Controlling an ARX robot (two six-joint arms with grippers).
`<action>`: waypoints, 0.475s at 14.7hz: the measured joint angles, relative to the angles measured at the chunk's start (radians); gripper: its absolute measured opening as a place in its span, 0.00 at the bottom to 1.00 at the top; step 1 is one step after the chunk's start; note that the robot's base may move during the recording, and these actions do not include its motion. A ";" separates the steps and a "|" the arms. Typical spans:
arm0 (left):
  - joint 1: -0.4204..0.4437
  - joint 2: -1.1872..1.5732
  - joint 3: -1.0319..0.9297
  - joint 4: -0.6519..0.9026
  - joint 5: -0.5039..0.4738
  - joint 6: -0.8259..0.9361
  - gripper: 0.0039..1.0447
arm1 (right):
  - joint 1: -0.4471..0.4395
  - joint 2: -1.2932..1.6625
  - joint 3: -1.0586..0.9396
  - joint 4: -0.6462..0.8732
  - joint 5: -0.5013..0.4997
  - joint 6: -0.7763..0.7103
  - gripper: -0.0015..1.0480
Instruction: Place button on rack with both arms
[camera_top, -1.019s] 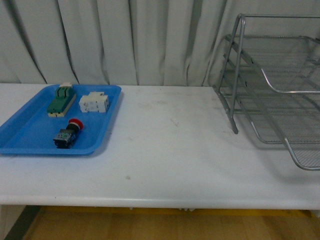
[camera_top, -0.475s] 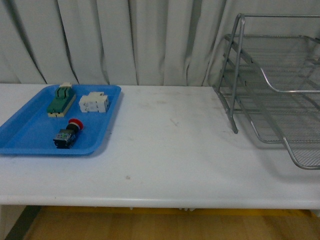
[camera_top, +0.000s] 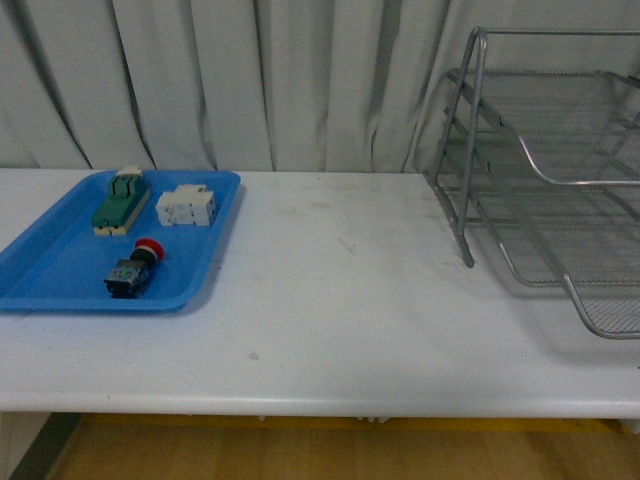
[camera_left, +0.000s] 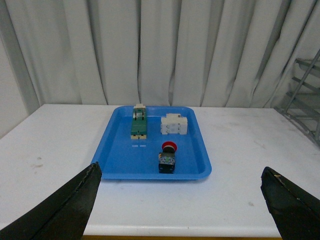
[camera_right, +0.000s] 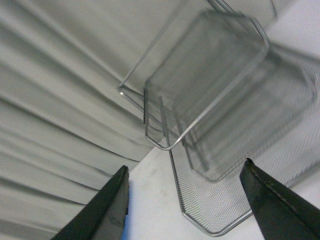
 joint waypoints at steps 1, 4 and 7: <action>0.000 0.000 0.000 0.000 0.000 0.000 0.94 | 0.047 -0.252 0.005 -0.214 0.040 -0.318 0.53; 0.000 0.000 0.000 0.000 0.000 0.000 0.94 | 0.289 -0.702 0.003 -0.658 0.288 -0.765 0.15; 0.000 0.000 0.000 0.000 -0.001 0.000 0.94 | 0.452 -0.939 -0.089 -0.798 0.428 -0.824 0.02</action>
